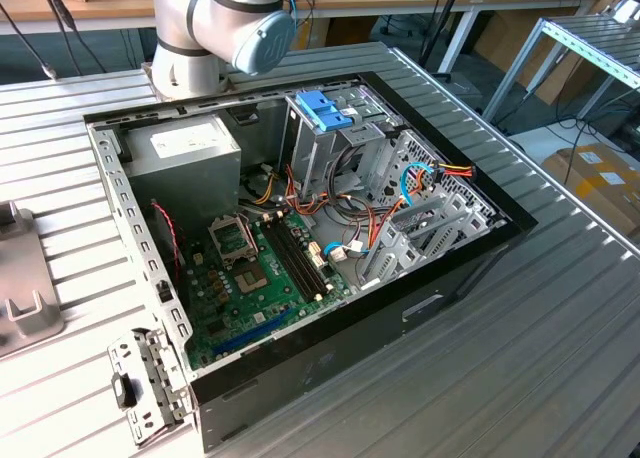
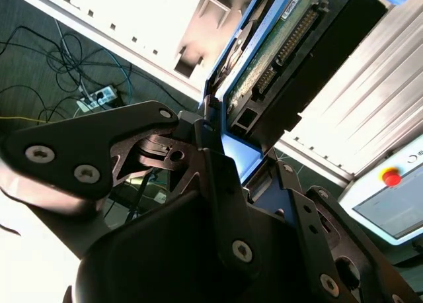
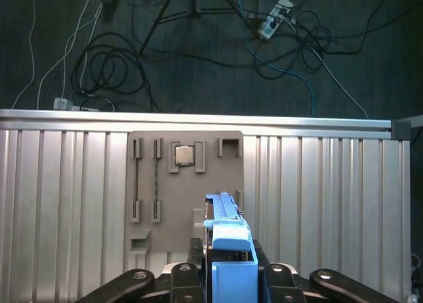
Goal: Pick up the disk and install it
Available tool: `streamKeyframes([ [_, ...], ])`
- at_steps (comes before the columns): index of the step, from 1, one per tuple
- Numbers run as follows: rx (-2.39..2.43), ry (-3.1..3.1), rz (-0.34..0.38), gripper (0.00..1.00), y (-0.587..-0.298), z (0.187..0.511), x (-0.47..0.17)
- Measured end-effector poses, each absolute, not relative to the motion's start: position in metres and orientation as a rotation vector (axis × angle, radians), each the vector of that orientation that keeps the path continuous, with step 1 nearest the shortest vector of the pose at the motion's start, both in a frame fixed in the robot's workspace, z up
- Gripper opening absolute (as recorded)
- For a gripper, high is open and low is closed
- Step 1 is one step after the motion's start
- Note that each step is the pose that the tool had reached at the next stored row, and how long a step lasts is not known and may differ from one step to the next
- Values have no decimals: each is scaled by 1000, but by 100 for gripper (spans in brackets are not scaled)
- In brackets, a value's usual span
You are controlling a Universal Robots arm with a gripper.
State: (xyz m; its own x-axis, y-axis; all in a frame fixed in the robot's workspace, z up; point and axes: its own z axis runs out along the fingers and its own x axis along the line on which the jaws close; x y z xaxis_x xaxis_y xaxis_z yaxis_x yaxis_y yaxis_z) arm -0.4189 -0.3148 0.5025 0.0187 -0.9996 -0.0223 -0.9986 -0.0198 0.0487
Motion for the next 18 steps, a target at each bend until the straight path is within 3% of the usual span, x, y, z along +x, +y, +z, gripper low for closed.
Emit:
streamKeyframes([
  [18,2228,-2186,-78,37,-315,503,-402],
])
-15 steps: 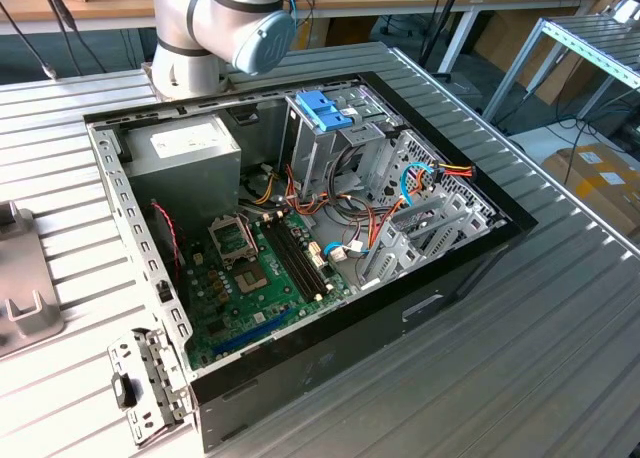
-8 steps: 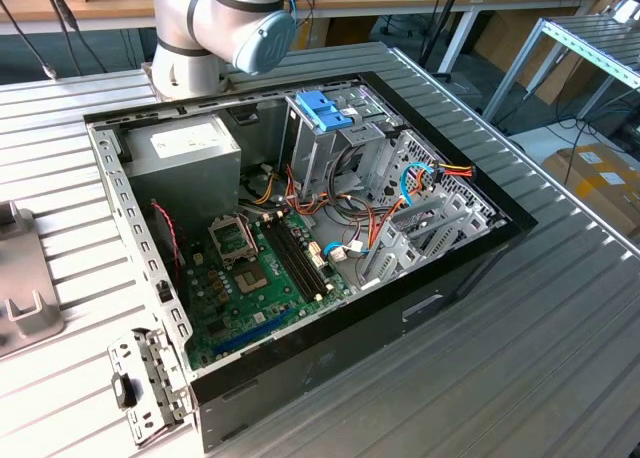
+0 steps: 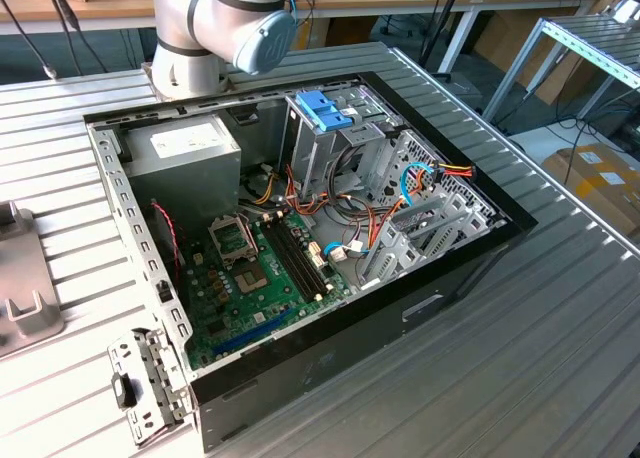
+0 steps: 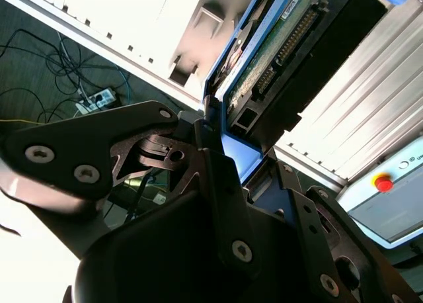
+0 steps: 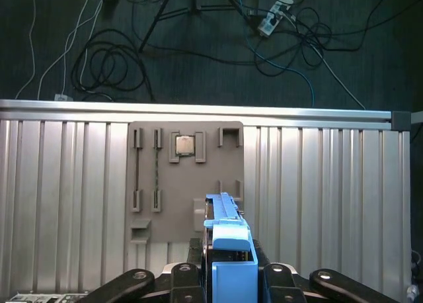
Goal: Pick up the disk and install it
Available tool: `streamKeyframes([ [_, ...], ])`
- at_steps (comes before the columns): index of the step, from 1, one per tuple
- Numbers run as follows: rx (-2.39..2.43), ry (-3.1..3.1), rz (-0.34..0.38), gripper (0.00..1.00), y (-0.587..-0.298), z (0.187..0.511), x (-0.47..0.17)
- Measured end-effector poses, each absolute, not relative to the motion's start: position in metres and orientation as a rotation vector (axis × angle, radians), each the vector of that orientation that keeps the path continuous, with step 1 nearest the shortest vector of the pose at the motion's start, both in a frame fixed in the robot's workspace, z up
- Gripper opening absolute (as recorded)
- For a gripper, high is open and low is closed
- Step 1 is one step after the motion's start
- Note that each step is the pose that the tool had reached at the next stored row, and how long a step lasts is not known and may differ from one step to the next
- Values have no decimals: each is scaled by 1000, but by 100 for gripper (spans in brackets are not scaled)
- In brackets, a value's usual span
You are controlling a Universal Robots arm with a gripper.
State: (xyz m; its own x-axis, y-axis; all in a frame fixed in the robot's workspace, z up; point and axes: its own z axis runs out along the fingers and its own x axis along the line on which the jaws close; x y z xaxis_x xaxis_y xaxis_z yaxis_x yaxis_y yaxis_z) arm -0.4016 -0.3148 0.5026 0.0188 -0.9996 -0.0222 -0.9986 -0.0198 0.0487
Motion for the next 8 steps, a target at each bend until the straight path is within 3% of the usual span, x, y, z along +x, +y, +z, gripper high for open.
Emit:
streamKeyframes([
  [8,2228,-2186,-78,37,-315,503,-393],
])
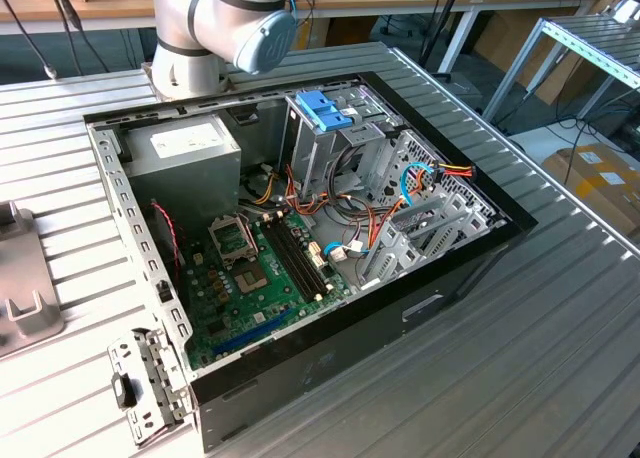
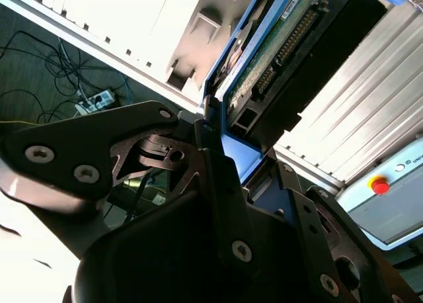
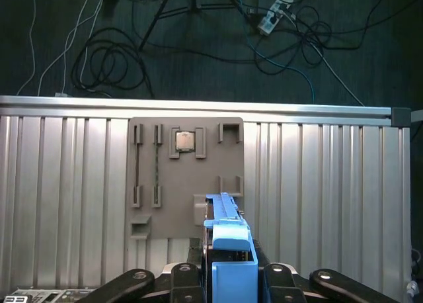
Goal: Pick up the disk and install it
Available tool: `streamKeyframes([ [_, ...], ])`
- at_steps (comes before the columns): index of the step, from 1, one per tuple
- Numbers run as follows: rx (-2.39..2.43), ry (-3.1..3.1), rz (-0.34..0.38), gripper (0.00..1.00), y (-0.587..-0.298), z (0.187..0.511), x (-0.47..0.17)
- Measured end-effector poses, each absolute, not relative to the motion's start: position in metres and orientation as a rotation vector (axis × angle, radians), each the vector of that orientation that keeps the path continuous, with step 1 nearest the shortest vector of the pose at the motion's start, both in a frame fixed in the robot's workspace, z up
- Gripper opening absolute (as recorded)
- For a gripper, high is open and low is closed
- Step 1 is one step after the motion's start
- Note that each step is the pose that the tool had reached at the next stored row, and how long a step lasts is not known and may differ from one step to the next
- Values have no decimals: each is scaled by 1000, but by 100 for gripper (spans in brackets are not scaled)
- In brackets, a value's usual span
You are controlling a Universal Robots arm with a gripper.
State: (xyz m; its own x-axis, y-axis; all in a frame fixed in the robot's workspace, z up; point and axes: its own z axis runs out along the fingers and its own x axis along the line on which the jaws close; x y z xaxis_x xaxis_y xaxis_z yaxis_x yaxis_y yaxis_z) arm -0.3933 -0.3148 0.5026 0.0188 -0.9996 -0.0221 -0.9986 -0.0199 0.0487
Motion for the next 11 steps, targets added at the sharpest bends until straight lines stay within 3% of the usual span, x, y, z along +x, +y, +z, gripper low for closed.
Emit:
streamKeyframes([
  [11,2228,-2186,-78,37,-315,503,-380],
])
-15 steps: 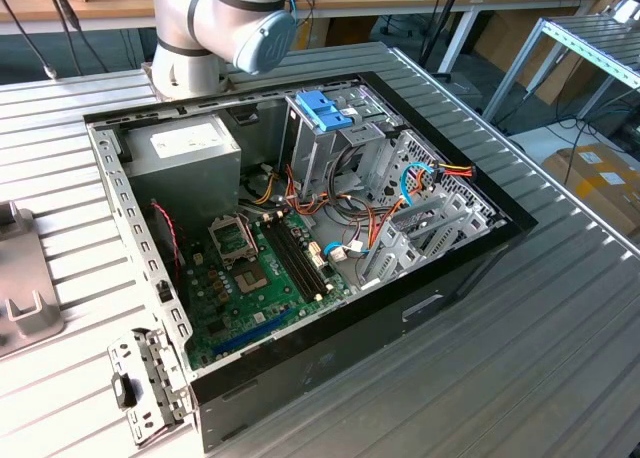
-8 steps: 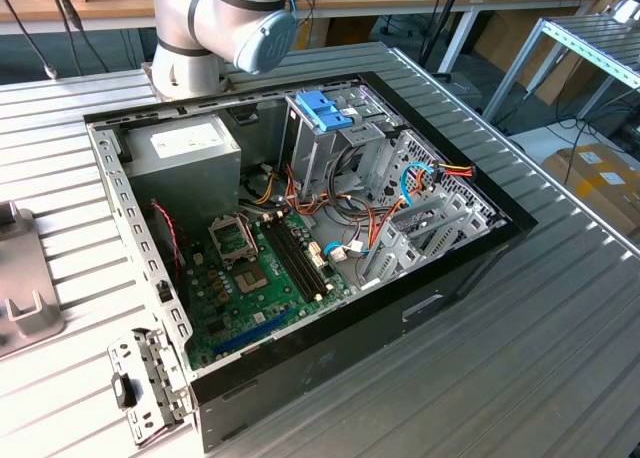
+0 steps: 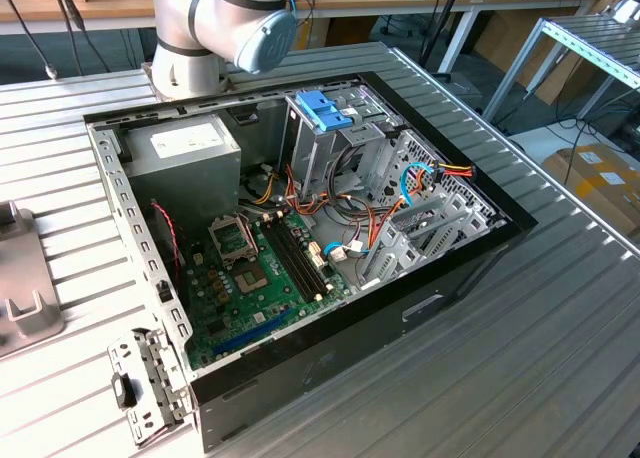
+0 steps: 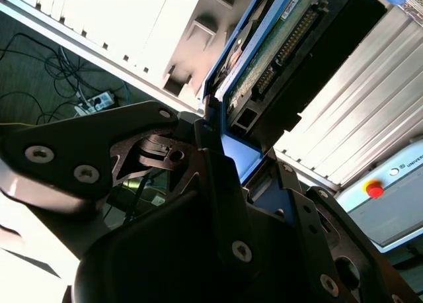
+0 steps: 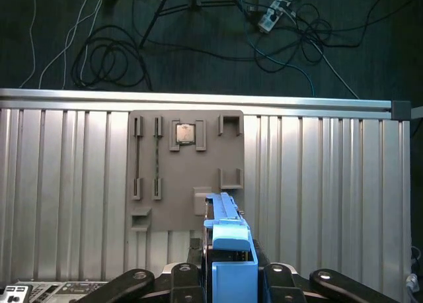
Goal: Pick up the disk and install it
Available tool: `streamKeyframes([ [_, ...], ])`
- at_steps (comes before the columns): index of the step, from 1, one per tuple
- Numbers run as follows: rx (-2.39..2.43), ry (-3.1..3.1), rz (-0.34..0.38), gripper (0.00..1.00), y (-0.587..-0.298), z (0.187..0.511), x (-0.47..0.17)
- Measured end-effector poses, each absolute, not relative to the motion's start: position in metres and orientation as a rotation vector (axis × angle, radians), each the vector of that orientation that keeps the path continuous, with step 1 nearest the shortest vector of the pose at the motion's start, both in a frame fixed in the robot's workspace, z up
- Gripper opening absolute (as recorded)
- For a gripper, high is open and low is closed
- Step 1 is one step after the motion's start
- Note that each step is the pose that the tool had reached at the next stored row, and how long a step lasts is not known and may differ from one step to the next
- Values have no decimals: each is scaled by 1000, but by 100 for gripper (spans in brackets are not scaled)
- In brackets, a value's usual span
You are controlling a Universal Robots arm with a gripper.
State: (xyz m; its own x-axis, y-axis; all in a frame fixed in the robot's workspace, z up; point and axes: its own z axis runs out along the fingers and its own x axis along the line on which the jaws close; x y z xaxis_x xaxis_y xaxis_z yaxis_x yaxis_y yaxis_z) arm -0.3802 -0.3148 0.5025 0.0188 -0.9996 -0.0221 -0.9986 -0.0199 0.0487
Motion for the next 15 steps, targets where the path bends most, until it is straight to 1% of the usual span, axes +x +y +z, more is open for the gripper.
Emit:
streamKeyframes([
  [15,2228,-2186,-78,37,-315,503,-359],
])
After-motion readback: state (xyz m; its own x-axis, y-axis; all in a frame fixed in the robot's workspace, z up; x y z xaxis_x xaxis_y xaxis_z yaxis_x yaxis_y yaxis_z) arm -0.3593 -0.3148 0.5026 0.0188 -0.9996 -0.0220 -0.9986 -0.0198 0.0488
